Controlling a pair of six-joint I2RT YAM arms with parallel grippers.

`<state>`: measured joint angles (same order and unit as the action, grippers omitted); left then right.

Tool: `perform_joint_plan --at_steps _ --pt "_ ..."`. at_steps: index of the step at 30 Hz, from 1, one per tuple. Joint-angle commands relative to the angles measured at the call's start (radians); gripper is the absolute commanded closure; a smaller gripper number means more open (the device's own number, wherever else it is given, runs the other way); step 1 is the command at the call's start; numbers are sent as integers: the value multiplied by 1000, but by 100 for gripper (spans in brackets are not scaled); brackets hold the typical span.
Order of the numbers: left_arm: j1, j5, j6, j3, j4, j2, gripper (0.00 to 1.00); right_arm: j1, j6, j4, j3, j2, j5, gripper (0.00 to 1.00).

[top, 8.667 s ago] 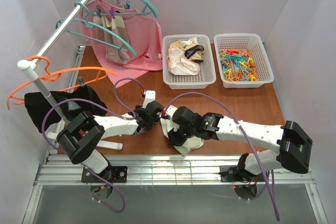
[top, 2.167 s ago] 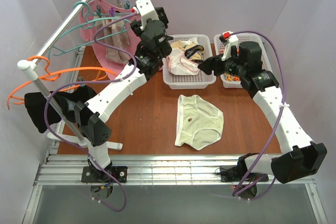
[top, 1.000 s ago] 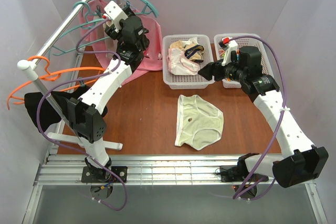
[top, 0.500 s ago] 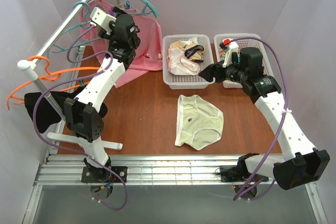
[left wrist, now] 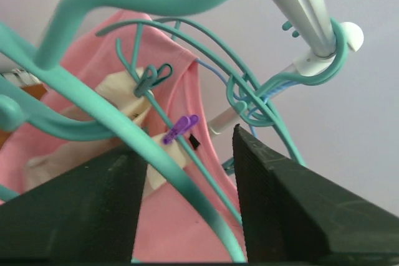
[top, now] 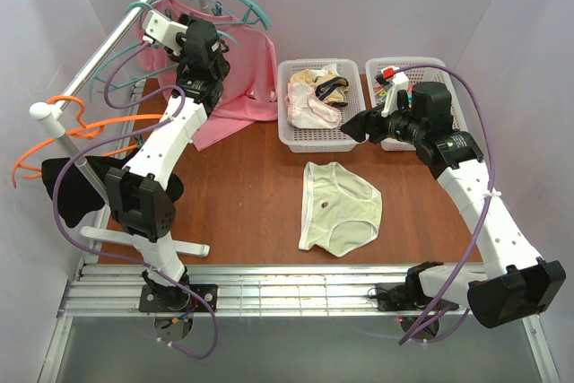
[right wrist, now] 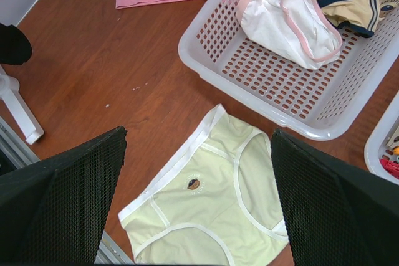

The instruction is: Clip the underwear to the hanger

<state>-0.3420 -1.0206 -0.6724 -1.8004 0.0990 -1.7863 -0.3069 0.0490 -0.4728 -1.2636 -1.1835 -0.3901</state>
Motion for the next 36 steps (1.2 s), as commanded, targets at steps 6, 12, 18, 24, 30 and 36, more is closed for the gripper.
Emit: perform_joint_plan --at_steps 6,12,18,24,30,36 --pt "15 20 33 -34 24 11 68 11 -12 -1 4 36 -15 16" --pt "20 63 39 -25 34 16 84 14 -14 -7 16 47 -9 16" --pt "18 134 36 21 62 51 92 15 -11 -3 20 45 -9 16" --pt "1 212 13 125 80 116 94 17 -8 -3 15 38 -12 16" --pt "-77 266 100 202 152 145 95 18 -6 -1 10 32 -10 16" --pt "-187 271 166 305 231 180 95 17 -6 -1 15 44 -1 16"
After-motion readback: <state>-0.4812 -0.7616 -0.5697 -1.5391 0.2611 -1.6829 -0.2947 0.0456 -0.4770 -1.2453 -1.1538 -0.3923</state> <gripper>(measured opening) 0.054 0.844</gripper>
